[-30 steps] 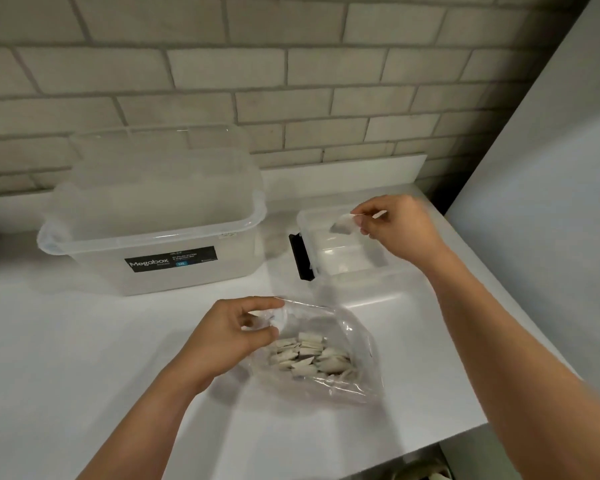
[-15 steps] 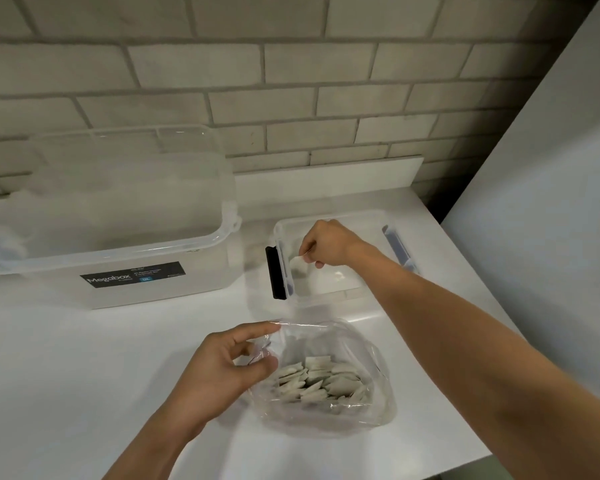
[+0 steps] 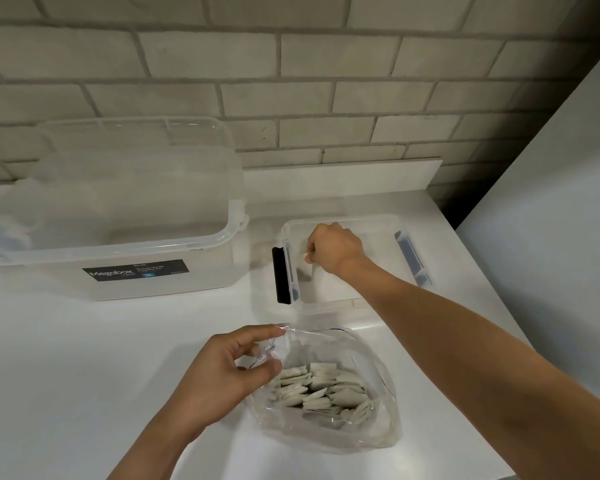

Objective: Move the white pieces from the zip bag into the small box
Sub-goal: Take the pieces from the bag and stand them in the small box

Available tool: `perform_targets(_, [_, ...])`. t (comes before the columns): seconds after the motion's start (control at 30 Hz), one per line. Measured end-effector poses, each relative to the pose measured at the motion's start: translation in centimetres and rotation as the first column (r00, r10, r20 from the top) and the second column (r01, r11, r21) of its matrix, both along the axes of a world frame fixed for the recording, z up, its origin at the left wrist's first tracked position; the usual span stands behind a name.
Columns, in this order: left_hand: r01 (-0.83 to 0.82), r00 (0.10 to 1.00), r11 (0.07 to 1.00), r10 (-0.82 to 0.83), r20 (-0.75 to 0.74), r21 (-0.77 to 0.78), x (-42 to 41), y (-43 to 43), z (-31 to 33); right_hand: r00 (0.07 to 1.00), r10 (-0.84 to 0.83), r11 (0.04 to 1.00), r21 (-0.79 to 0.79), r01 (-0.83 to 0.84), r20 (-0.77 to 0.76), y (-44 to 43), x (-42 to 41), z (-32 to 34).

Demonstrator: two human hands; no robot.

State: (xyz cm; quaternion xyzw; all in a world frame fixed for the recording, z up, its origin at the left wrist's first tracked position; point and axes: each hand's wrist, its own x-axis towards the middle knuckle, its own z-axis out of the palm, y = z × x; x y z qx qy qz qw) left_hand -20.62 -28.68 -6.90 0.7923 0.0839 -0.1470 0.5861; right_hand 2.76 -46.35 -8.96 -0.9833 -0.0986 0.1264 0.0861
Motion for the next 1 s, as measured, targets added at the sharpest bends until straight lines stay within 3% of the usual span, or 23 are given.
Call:
perform_targets(0.1, [-0.001, 1.000, 1.000, 0.001, -0.002, 0.012, 0.1, 0.1, -0.1, 0.999, -0.012, 0.997, -0.071, 0.016, 0.053, 0.0, -0.2, -0.1])
perform_targets(0.2, [0.002, 1.000, 1.000, -0.002, 0.001, 0.011, 0.1, 0.0, -0.1, 0.997, -0.061, 0.998, -0.026, 0.062, 0.046, -0.9, -1.2, 0.9])
perform_targets(0.37, [0.020, 0.999, 0.999, -0.022, 0.049, 0.037, 0.0, 0.0, 0.0, 0.988, -0.145, 0.940, 0.321, 0.119, 0.058, -4.7, -5.7, 6.5])
perform_targets(0.47, [0.035, 0.996, 0.998, -0.039, 0.078, 0.042, -0.2, 0.1, 0.0, 0.988, -0.139, 0.761, 0.645, 0.066, 0.062, -6.0, -11.5, 10.6])
perform_targets(0.53, [0.070, 0.995, 0.996, -0.073, 0.062, 0.051, -0.3, 0.2, 0.2, 0.996, 0.007, 0.594, 0.801, 0.069, -0.091, -5.9, -15.5, 11.7])
perform_targets(0.57, [0.086, 0.994, 0.994, -0.090, 0.061, 0.061, -0.4, 0.3, 0.3, 0.979, 0.109, 0.576, 0.814, 0.078, -0.171, -5.6, -17.4, 11.8])
perform_targets(0.63, [0.103, 0.991, 0.990, -0.109, 0.071, 0.092, -0.6, 0.4, 0.4, 0.932, 0.247, 0.722, 0.691, 0.006, -0.266, -4.8, -20.4, 9.9])
perform_targets(0.7, [0.111, 0.988, 0.985, -0.123, 0.089, 0.135, -0.8, 0.5, 0.6, 0.936, 0.296, 0.883, 0.428, -0.192, -0.190, -3.9, -21.7, 6.8])
perform_targets(0.73, [0.118, 0.986, 0.979, -0.135, 0.098, 0.164, -0.9, 0.5, 0.7, 0.944, 0.302, 0.920, 0.299, -0.253, -0.132, -3.4, -21.9, 5.1])
perform_targets(1.0, [0.153, 0.970, 0.950, -0.197, 0.143, 0.274, -1.2, 0.1, 1.4, 0.956, 0.288, 0.957, 0.056, -0.285, -0.050, -1.2, -21.8, -0.5])
